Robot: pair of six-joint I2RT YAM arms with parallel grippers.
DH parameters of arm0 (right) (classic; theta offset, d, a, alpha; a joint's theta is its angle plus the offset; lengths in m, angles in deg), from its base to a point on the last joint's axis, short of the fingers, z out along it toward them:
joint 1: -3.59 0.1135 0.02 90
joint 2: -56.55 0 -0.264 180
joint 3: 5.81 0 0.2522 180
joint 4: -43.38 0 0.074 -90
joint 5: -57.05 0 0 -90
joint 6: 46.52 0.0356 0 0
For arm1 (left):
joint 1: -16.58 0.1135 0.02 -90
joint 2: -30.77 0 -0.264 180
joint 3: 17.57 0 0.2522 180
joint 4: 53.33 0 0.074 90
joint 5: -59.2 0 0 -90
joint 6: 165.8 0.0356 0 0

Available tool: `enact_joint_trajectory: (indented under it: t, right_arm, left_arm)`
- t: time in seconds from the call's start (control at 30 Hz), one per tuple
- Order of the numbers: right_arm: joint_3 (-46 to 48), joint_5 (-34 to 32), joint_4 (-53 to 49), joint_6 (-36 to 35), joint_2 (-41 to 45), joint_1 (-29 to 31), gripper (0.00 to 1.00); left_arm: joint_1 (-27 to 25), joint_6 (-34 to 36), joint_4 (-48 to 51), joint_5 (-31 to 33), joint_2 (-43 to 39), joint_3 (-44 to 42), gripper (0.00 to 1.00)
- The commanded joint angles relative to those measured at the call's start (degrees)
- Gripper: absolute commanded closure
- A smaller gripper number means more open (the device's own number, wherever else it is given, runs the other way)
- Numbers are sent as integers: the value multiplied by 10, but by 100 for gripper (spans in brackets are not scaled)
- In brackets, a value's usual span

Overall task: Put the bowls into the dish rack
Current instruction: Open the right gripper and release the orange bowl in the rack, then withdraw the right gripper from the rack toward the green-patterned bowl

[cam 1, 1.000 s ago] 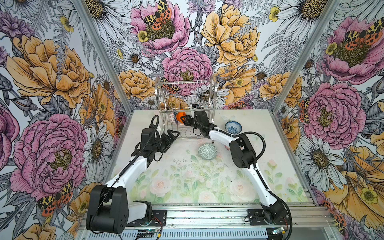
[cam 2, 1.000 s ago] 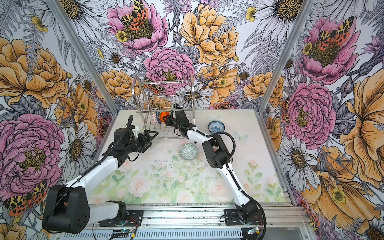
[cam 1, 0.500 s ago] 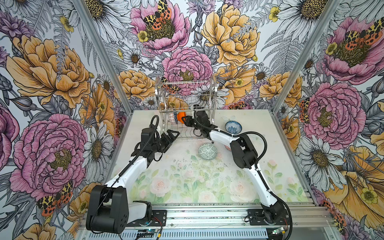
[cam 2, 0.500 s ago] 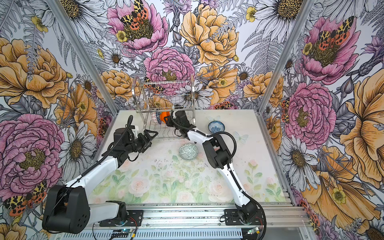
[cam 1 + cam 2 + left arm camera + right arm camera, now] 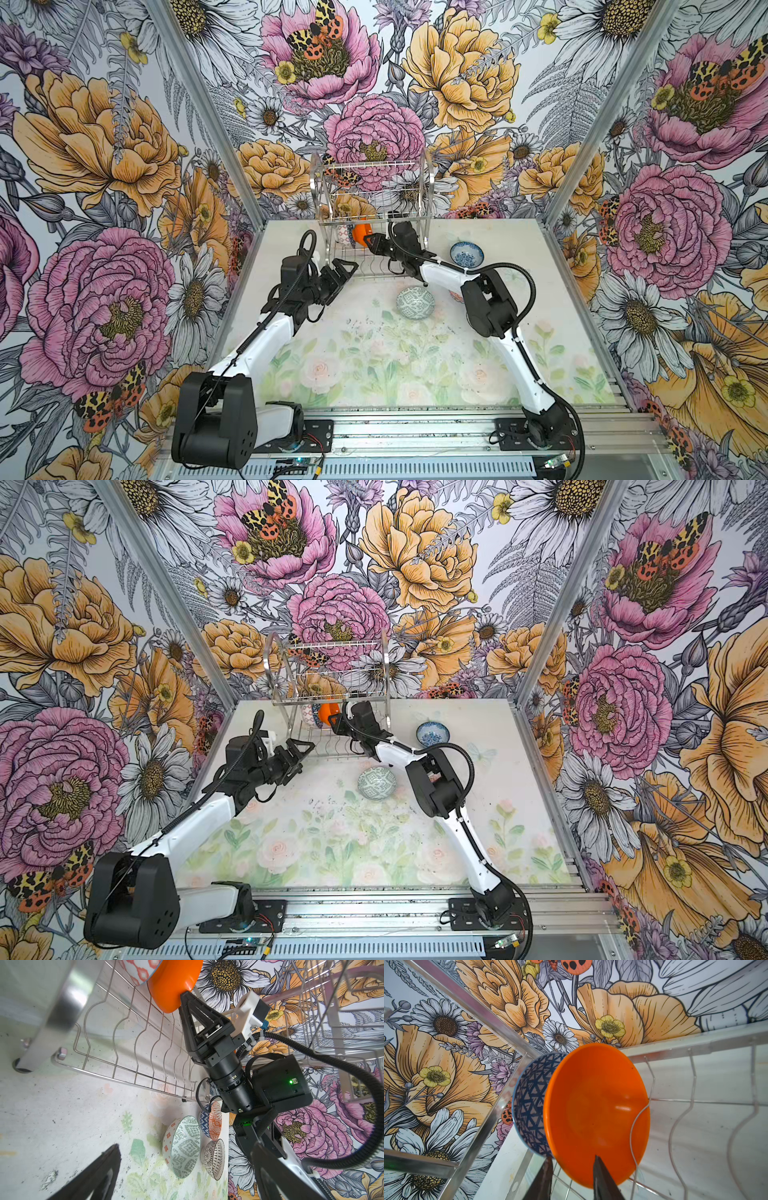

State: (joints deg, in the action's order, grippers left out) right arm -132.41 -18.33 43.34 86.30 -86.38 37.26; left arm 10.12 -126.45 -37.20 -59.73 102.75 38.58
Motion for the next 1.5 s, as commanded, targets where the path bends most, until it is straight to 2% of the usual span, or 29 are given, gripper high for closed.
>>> enact_joint_trajectory:
  t: [0.0,0.47,1.1,1.27,1.47]
  right_arm:
    - [9,-5,35,3,55,1,66]
    - [60,-10,56,8,90,5,64]
    - [222,-20,136,24,176,18,61]
    - [256,-19,149,23,201,19,53]
    - [290,-17,160,23,230,22,48]
  left_arm:
    - [7,2,-15,-3,-14,-10,1]
    - [12,4,-14,-2,-20,-10,1]
    - [-18,45,66,36,-49,9,1]
    - [-29,43,79,40,-54,9,1]
    - [-50,42,97,59,-67,13,1]
